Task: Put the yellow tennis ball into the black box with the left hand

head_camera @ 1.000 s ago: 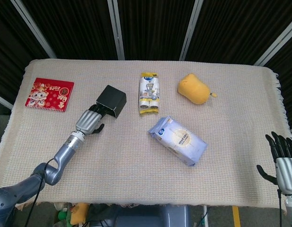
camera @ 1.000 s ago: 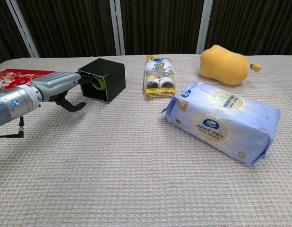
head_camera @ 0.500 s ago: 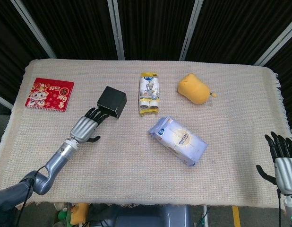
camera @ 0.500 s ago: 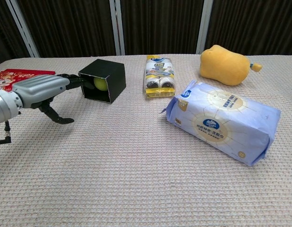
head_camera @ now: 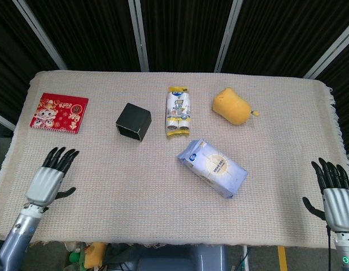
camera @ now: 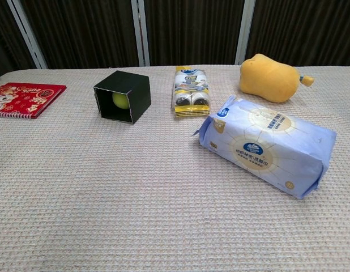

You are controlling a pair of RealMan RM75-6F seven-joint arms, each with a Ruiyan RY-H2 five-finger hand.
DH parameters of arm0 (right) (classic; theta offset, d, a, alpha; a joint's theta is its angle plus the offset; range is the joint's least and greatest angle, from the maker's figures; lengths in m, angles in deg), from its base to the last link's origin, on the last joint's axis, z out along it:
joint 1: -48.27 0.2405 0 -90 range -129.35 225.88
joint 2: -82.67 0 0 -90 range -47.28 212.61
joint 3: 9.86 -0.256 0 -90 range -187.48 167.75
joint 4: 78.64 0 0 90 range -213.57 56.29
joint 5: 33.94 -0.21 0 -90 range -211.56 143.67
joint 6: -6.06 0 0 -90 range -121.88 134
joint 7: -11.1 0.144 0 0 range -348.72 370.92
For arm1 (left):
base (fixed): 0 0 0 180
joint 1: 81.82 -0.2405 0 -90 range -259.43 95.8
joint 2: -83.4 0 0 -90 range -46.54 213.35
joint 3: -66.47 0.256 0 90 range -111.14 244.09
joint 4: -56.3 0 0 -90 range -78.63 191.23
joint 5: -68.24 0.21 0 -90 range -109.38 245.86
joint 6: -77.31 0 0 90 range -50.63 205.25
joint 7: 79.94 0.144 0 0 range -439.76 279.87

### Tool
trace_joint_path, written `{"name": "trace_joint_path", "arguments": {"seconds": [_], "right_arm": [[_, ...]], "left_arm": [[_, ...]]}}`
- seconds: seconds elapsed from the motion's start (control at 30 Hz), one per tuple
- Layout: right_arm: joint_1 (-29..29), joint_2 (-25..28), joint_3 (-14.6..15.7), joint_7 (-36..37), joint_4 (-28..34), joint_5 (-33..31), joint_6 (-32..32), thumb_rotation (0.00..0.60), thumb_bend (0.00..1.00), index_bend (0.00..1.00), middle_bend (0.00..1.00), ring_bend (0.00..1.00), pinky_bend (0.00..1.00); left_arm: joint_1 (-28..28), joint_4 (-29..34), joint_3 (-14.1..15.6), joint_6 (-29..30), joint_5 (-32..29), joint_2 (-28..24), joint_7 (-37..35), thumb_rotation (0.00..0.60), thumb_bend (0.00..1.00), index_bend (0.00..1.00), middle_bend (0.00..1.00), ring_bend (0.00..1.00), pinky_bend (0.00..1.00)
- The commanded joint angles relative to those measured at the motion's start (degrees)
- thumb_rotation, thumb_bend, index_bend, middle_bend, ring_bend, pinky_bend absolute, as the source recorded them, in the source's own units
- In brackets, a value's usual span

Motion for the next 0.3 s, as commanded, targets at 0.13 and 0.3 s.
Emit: {"name": "trace_joint_path", "arguments": {"seconds": [0.13,0.3], "right_arm": [[0.24,-0.46,0.14,-0.79,0.08,0.42,0.18,0.6,0.29,0.0,0.0,0.0,0.0],[0.09,-0.44,0.03,-0.44,-0.03,0.33,-0.17,0.6,0.29,0.0,0.0,0.0,0.0]], "left_arm": [[-9.01,5.43,1.1,8.04,-2.99,-3.99,7.46,0.6,0.05,0.05,0.09,0.0,0.01],[-8.91,6.14,-0.28,5.99,-4.4,-4.28,8.37,0.6,0.05,0.05,0.09,0.0,0.01]]}}
